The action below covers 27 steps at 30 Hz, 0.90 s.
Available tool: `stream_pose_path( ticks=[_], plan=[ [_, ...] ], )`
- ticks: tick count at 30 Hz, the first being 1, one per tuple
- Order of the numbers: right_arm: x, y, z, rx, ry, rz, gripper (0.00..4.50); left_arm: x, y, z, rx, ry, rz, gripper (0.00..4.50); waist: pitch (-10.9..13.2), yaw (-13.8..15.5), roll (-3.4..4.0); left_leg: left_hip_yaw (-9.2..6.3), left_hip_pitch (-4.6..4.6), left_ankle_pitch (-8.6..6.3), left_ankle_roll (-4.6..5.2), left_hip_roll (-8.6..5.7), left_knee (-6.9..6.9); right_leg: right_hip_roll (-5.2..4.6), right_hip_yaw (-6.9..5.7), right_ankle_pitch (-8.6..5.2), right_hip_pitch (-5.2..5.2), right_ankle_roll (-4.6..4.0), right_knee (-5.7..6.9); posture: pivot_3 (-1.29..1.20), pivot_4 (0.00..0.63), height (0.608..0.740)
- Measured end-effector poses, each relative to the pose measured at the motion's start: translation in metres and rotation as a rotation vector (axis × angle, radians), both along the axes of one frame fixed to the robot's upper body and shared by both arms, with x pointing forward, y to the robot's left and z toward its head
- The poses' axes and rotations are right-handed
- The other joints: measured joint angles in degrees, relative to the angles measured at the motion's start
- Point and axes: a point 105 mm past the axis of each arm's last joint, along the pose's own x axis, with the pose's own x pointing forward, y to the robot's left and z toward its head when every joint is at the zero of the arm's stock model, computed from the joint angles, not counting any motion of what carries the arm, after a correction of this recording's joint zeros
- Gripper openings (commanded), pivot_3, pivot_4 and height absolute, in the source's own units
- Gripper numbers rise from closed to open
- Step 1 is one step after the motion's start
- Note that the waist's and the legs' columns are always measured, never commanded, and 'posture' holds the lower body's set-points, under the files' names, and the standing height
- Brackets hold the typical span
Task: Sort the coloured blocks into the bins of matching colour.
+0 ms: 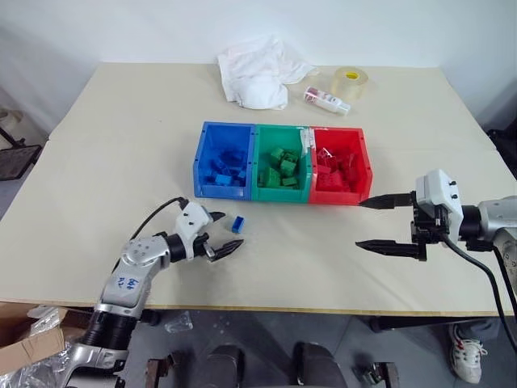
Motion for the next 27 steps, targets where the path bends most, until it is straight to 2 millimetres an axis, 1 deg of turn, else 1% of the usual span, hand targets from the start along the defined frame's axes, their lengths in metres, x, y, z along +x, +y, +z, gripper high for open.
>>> stream_pose_path(
  ticks=[2, 10, 12, 13, 14, 16, 17, 18, 21, 23, 26, 27],
  plan=[
    [0.000, 0.001, 0.000, 0.002, -0.006, -0.004, 4.50, 0.003, -0.005, 0.000, -0.009, -0.009, -0.008, 3.92, 0.0, 0.2, 0.00, -0.01, 0.01, 0.00, 0.01, -0.01, 0.03, -0.01, 0.00, 0.01, 0.03, 0.01, 0.00, 0.00, 0.150, 0.740],
    [0.000, 0.003, -0.001, 0.005, -0.019, -0.019, 4.50, 0.009, -0.014, 0.001, -0.017, -0.016, -0.035, 1.43, 0.0, 0.1, 0.00, -0.02, 0.00, 0.00, 0.01, -0.01, 0.07, -0.01, 0.00, 0.01, 0.04, 0.02, 0.01, 0.00, 0.150, 0.740],
    [0.000, 0.004, -0.001, 0.004, -0.023, -0.020, 4.50, 0.009, -0.014, 0.001, -0.017, -0.016, -0.041, 1.04, 0.0, 0.1, 0.00, -0.02, 0.00, 0.00, 0.01, -0.01, 0.07, -0.01, 0.00, 0.01, 0.04, 0.02, 0.01, 0.00, 0.150, 0.740],
    [0.000, 0.004, -0.001, 0.004, -0.023, -0.021, 4.50, 0.009, -0.014, 0.001, -0.018, -0.016, -0.044, 0.73, 0.0, 0.1, 0.00, -0.02, 0.00, 0.00, 0.01, -0.01, 0.07, -0.01, 0.00, 0.01, 0.03, 0.02, 0.01, 0.00, 0.150, 0.740],
    [0.000, 0.004, -0.001, 0.005, -0.022, -0.023, 4.50, 0.009, -0.014, 0.002, -0.020, -0.016, -0.047, 0.52, 0.0, 0.1, 0.00, -0.02, 0.00, 0.00, 0.01, -0.01, 0.07, -0.01, 0.00, 0.01, 0.03, 0.02, 0.01, 0.00, 0.150, 0.740],
    [0.000, 0.004, -0.003, 0.007, -0.018, -0.029, 4.50, 0.008, -0.014, 0.007, -0.031, -0.029, -0.050, 0.52, 0.0, 0.1, -0.01, -0.02, -0.03, 0.00, 0.01, -0.01, 0.07, -0.01, 0.00, 0.01, 0.01, 0.02, 0.01, 0.00, 0.150, 0.740],
    [0.000, 0.003, -0.004, 0.009, -0.015, -0.034, 4.50, 0.008, -0.014, 0.013, -0.045, -0.045, -0.051, 0.52, 0.0, 0.1, -0.01, -0.02, -0.03, 0.00, 0.01, -0.01, 0.07, -0.02, 0.00, 0.01, 0.01, 0.02, 0.01, 0.00, 0.150, 0.740],
    [-0.001, 0.003, -0.005, 0.012, -0.012, -0.035, 4.50, 0.008, -0.014, 0.021, -0.062, -0.061, -0.051, 0.52, 0.0, 0.1, -0.01, -0.02, -0.03, 0.00, 0.01, -0.01, 0.07, -0.02, 0.00, 0.01, 0.01, 0.02, 0.01, 0.00, 0.150, 0.740],
    [-0.001, 0.002, -0.005, 0.017, -0.011, -0.040, 4.50, 0.014, -0.009, 0.054, -0.113, -0.144, -0.035, 0.52, 0.0, 0.1, -0.01, -0.03, -0.03, 0.00, 0.01, 0.00, 0.08, -0.01, 0.00, 0.01, 0.02, 0.02, 0.00, 0.00, 0.150, 0.740],
    [-0.001, 0.002, -0.003, 0.022, -0.020, -0.045, 4.50, 0.021, -0.002, 0.076, -0.122, -0.204, -0.011, 0.52, 0.0, 0.0, -0.01, -0.03, -0.03, 0.00, 0.01, -0.01, 0.08, -0.01, 0.00, 0.01, 0.01, 0.02, 0.00, 0.00, 0.150, 0.740],
    [-0.001, 0.001, -0.002, 0.024, -0.026, -0.052, 4.50, 0.028, 0.000, 0.092, -0.135, -0.245, 0.005, 0.52, 0.0, 0.1, -0.01, -0.03, -0.03, 0.00, 0.01, -0.01, 0.07, -0.01, -0.02, 0.01, 0.01, 0.02, 0.00, 0.00, 0.150, 0.740],
    [0.000, 0.001, -0.002, 0.025, -0.028, -0.055, 4.50, 0.037, 0.001, 0.097, -0.147, -0.252, 0.030, 0.52, 0.0, 0.3, -0.02, -0.05, -0.04, 0.00, 0.01, -0.03, 0.14, -0.01, -0.05, 0.01, 0.03, 0.03, 0.04, 0.00, 0.150, 0.740]
  ],
)
